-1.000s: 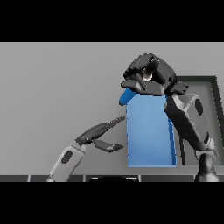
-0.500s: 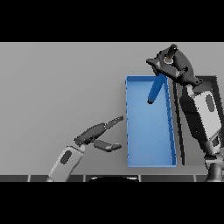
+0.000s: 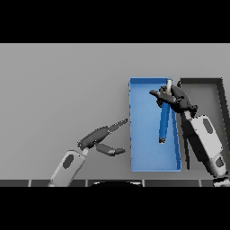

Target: Pick up the blue pipe and place it into the blue bin.

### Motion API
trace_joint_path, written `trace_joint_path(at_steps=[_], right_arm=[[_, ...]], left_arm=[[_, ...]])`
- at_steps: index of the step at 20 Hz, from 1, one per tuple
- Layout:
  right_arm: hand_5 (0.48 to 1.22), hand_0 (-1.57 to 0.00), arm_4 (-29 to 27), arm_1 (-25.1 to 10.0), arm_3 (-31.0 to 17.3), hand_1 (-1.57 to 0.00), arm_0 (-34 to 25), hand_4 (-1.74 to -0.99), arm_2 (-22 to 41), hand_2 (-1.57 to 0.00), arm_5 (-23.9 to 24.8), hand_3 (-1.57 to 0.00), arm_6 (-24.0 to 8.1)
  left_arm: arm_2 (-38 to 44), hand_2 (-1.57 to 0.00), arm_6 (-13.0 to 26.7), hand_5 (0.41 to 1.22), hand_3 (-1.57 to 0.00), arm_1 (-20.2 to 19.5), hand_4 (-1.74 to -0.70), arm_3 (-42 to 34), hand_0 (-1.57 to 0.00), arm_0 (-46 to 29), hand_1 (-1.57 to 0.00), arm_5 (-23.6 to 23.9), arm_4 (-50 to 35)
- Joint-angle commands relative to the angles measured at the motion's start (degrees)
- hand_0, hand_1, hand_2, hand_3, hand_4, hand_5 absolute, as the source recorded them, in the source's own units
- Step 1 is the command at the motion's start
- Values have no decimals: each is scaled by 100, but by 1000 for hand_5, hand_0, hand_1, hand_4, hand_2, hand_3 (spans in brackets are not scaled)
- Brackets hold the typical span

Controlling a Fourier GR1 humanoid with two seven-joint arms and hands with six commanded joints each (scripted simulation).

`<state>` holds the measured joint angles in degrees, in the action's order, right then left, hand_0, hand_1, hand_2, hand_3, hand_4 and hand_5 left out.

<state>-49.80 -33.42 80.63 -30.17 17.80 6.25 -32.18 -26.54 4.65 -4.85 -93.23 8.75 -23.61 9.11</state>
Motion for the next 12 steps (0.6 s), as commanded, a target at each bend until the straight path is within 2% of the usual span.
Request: trace_joint_path(at_steps=[1,2,3,4,5,7,8,9,12], right_arm=[[1121,-1571,17,1,-61,-1571,38,-1622,61,-1571,-51,-1571,-31],[1114,-1571,79,-26,-125,-1571,199,-1591,189,-1571,-114,-1571,-114],[1110,-1571,99,-30,-237,-1571,187,-1599,271,-1571,-93,-1330,-275],[1133,-1563,-56,-141,-337,-1459,138,-1547,557,-1393,129,-1122,-275],[1150,-1306,-298,-237,-486,-1167,64,-1503,832,-1114,228,-897,-276],[1176,-836,-855,-475,-778,-746,-194,-1392,1523,-712,344,-574,-276],[1157,-668,-1048,-529,-867,-597,-326,-1338,1738,-570,401,-459,-275],[1141,-534,-1064,-648,-820,-477,-372,-1285,1977,-456,206,-367,-276],[975,-273,-744,-843,-830,-244,-530,-1179,2413,-233,48,-187,-277]], left_arm=[[16,1,0,462,1,-6,-882,-2,1,16,1,17,7],[-10,1,-11,460,1,-36,-884,-98,1,-85,1,2,-13],[13,1,125,457,1,2,-885,-56,1,16,1,11,-14],[20,1,142,455,1,-20,-886,-65,1,-9,1,-7,-31],[11,1,129,453,1,-24,-886,-99,1,-51,1,3,-28],[45,1,169,453,1,-22,-885,-74,1,21,1,6,-34],[18,1,168,454,1,0,-886,-9,1,12,1,17,8],[24,1,170,453,1,-15,-888,-62,1,7,1,7,-13],[8,1,149,454,1,-17,-893,-82,1,-51,1,1,-25]])
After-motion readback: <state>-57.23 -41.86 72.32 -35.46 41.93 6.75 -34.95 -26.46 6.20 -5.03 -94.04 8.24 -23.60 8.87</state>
